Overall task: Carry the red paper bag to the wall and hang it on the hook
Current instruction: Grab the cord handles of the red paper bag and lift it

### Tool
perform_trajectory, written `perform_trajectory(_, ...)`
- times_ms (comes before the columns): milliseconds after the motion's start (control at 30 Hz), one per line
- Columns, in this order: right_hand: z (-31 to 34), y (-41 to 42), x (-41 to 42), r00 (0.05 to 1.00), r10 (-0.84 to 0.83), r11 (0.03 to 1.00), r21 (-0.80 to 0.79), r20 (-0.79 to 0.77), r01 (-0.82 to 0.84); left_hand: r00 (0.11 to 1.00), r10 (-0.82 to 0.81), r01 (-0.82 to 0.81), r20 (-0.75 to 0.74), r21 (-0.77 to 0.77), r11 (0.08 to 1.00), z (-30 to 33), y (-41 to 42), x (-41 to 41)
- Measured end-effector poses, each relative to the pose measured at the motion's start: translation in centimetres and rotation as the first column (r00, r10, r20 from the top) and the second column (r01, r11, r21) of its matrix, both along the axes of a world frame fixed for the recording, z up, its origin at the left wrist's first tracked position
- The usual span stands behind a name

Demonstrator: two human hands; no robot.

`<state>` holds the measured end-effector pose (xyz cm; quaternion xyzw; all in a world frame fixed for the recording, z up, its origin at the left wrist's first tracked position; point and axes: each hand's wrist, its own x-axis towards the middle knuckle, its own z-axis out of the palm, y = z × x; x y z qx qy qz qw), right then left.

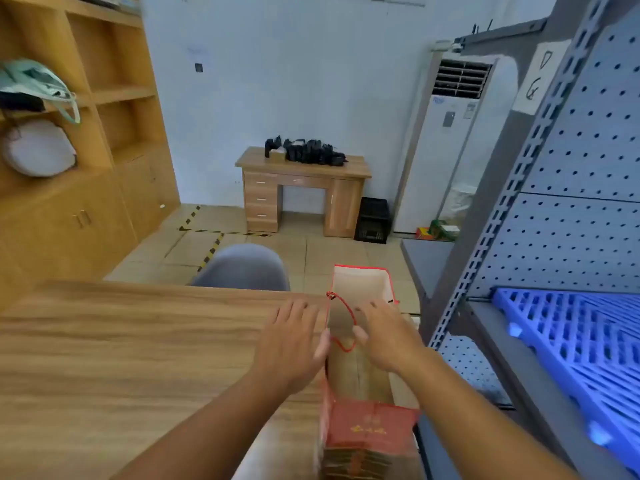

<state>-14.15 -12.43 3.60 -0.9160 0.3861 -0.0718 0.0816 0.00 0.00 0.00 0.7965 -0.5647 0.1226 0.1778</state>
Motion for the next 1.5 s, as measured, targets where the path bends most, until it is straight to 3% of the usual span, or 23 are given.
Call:
perform_trajectory(133,-4.2,0.1,2.5,0.971,0.013,0.999,0.053,-0.241,0.000,0.999,0.044,-0.045,-0.023,-0.027,0.999,-1.1,-0.1,1.9)
perform_trajectory(467,-6.5,-0.6,3.1,0.934,0.002,0.988,0.147,-0.358,0.054,0.994,0.108,-0.108,-0.009,0.037,0.994,-2.9,0.8,4.1)
perform_trajectory(800,-6.8,0.2,2.7,0.945,-0.084,0.975,0.169,-0.315,0.143,0.995,0.098,-0.098,0.000,0.054,0.994,-2.9,0.6,3.1)
perform_trajectory(1033,-2.4,1.2,2.4,0.952,-0.093,0.993,0.044,-0.291,0.111,0.997,0.073,-0.072,-0.003,0.031,0.997,-2.5,0.8,2.3)
perform_trajectory(1267,7.9,-0.4,4.4,0.990,-0.089,0.994,-0.067,-0.112,0.082,1.000,0.003,-0.004,-0.022,-0.054,0.999,1.2,-0.5,0.7)
perform_trajectory(1367,9.3,-0.3,5.0,0.993,-0.113,0.993,-0.045,-0.039,0.112,0.999,-0.020,0.016,-0.048,-0.069,0.997,3.4,-1.0,-0.8)
perform_trajectory(1500,9.1,0.1,5.8,0.986,-0.141,0.990,-0.010,0.087,0.143,0.977,0.017,-0.030,-0.210,-0.059,0.998,5.4,-1.6,-2.8)
